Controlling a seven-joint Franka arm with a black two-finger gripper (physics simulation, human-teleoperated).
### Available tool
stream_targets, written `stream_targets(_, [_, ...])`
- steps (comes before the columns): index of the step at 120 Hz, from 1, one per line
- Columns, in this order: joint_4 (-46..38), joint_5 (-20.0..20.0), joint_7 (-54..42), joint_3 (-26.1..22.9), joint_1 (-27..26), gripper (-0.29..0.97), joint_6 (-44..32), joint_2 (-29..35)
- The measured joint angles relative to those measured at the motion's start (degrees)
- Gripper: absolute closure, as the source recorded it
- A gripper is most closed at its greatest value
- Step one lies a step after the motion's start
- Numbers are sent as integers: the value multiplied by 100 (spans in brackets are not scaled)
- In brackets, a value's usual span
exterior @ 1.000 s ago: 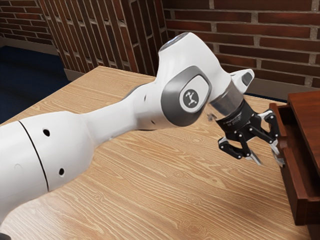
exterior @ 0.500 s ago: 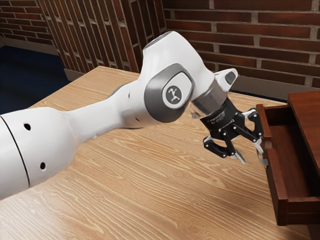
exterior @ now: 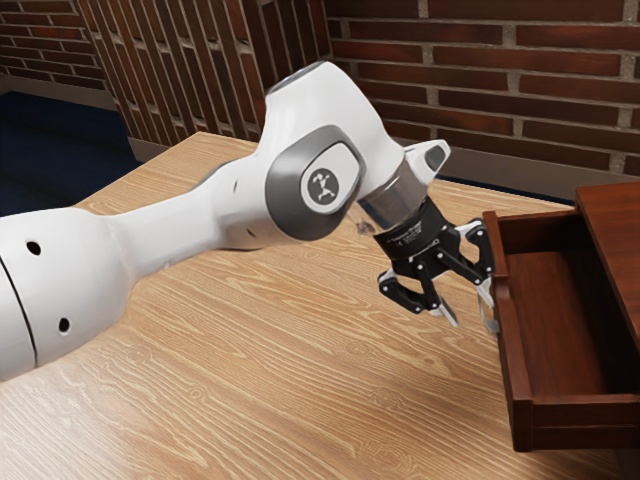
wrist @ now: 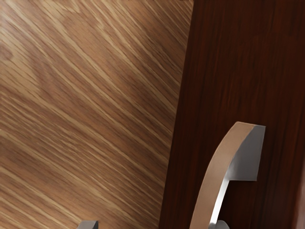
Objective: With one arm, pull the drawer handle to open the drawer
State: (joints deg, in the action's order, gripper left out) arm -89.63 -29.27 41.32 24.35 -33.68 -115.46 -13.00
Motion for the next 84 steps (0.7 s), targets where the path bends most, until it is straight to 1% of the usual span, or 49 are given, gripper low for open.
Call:
stream_targets(31, [-95,213,9,-31,31,44,109,152])
stream_targets(84, [-290,470,43,-197,279,44,505,457])
